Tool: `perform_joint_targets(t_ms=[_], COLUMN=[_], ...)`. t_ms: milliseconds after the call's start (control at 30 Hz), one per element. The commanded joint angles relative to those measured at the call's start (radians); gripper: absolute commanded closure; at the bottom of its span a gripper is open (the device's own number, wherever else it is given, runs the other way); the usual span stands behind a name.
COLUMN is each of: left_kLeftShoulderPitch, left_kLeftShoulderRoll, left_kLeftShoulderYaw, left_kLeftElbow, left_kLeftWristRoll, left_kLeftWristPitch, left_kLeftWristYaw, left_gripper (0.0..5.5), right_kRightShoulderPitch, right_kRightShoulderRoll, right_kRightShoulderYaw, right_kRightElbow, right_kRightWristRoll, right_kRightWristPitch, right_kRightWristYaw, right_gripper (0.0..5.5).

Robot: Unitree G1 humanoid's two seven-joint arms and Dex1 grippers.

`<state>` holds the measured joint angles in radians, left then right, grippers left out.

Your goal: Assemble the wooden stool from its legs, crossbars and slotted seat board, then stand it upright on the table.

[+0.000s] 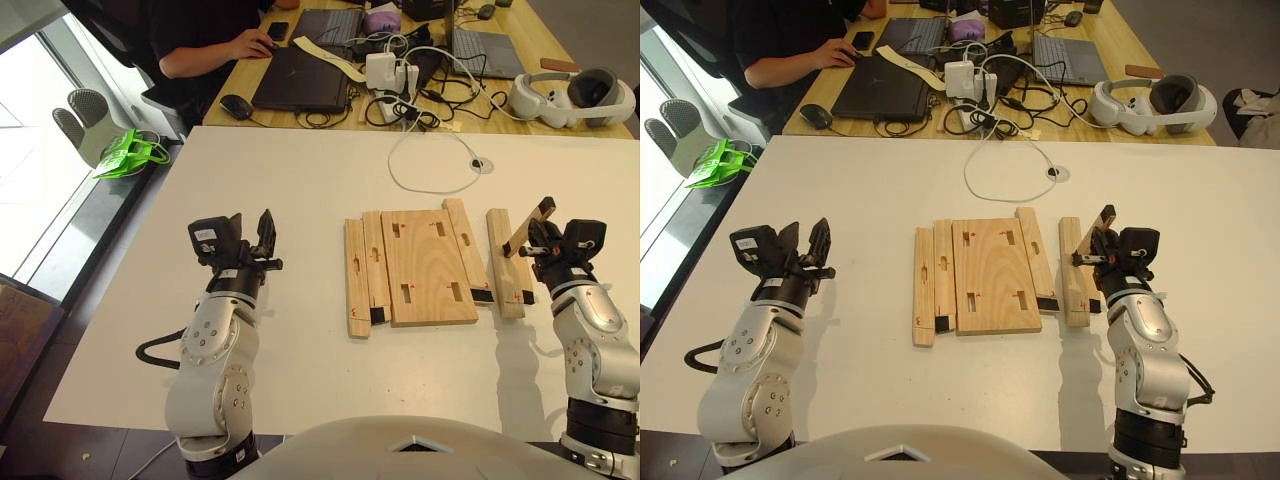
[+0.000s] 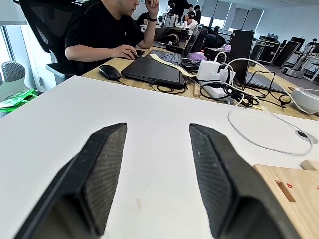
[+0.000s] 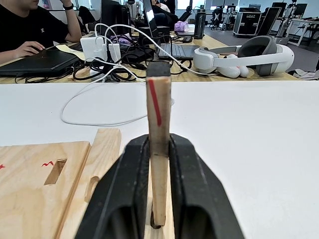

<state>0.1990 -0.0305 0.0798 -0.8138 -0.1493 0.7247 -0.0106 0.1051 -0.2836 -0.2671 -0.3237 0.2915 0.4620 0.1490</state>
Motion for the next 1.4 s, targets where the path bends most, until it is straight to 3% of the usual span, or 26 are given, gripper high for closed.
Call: perform_joint_targets(t_ms=[33,833,1100,1400], left_kLeftShoulderPitch=[-0.009,0.021,0.020,-0.028], left_kLeftShoulderRoll=[0.017,0.038,0.034,0.067], left_kLeftShoulderYaw=[-0.008,-0.034,-0.032,-0.044], left_kLeftElbow=[-0.003,-0.020,-0.018,0.014], left_kLeftWristRoll=[0.003,0.015,0.011,0.025], left_kLeftWristPitch=[-0.003,-0.047,-0.054,-0.074], left_kLeftWristYaw=[0.006,0.034,0.047,0.031], left_gripper=[3.20,3.20,3.20,3.20], right_kRightShoulderPitch=[-0.011,0.044,0.046,-0.146], right_kRightShoulderRoll=[-0.015,-0.039,-0.136,-0.069], right_kRightShoulderYaw=[0.049,-0.047,0.095,0.028], right_kRightElbow=[0.021,0.086,0.094,0.399], right_kRightWristRoll=[-0.022,0.060,-0.074,-0.037], right_kRightWristPitch=[0.034,0.262,0.109,-0.165], right_kRightWristYaw=[0.024,0.012,0.068,0.110], right_gripper=[5.09,5.09,5.09,5.09])
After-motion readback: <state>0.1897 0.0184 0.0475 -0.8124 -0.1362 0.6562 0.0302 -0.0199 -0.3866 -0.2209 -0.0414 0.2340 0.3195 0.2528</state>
